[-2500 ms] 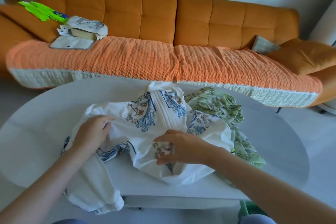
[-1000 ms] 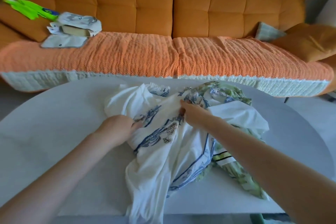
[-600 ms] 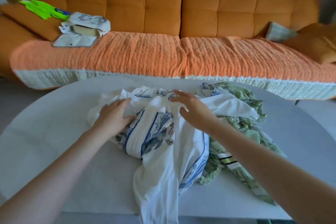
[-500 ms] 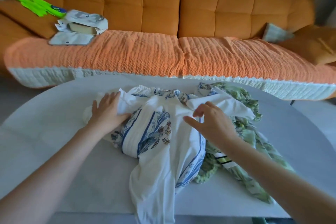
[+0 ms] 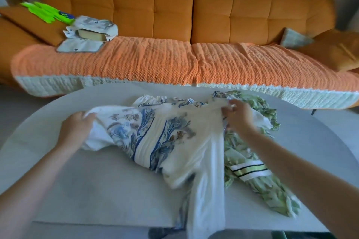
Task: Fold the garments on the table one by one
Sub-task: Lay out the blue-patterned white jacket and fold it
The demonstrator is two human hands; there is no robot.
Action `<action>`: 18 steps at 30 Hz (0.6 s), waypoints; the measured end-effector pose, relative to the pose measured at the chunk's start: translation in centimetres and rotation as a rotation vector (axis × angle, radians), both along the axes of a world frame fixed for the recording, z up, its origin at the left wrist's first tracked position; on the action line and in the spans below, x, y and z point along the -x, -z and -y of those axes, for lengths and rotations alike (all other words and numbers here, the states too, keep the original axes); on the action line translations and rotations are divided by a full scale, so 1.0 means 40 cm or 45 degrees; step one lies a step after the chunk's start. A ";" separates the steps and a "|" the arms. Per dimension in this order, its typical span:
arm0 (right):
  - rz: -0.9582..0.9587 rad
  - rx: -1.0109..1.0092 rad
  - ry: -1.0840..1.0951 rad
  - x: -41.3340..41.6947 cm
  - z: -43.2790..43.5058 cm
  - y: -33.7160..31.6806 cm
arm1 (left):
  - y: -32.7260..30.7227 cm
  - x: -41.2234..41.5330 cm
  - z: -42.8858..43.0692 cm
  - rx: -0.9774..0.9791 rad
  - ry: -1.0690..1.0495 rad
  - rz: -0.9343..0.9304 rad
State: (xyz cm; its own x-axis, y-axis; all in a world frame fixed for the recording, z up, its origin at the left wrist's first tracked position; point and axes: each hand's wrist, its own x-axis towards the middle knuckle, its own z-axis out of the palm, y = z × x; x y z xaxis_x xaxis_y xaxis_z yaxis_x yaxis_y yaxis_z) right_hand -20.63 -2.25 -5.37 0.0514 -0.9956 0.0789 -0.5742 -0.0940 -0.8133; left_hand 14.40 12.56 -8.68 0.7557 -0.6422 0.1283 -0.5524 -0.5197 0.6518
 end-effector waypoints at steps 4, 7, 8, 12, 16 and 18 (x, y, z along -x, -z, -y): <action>0.159 0.247 0.238 -0.052 0.143 -0.078 | 0.005 -0.073 -0.061 0.265 -0.242 -0.530; 0.004 0.238 0.107 -0.107 0.161 -0.066 | 0.027 -0.076 -0.088 0.511 -0.379 -0.712; -0.119 0.153 0.019 -0.120 0.155 -0.041 | 0.027 -0.065 -0.090 0.553 -0.400 -0.720; -0.473 0.219 -0.230 -0.124 0.037 0.024 | 0.035 -0.019 -0.092 0.227 -0.350 -0.421; -0.564 0.421 -0.775 -0.091 -0.206 0.052 | 0.049 0.021 -0.122 -0.125 -0.147 0.069; -0.783 0.293 -0.955 -0.082 -0.280 0.089 | 0.054 0.055 -0.132 -0.135 -0.064 0.233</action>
State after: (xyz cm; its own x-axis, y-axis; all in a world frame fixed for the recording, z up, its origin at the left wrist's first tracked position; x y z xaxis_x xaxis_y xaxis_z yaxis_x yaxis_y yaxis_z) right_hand -17.34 8.95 -8.94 0.7575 -0.6527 0.0143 -0.6171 -0.7229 -0.3108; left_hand 12.20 17.83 -10.85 0.7573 -0.6217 0.2000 -0.6283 -0.6100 0.4829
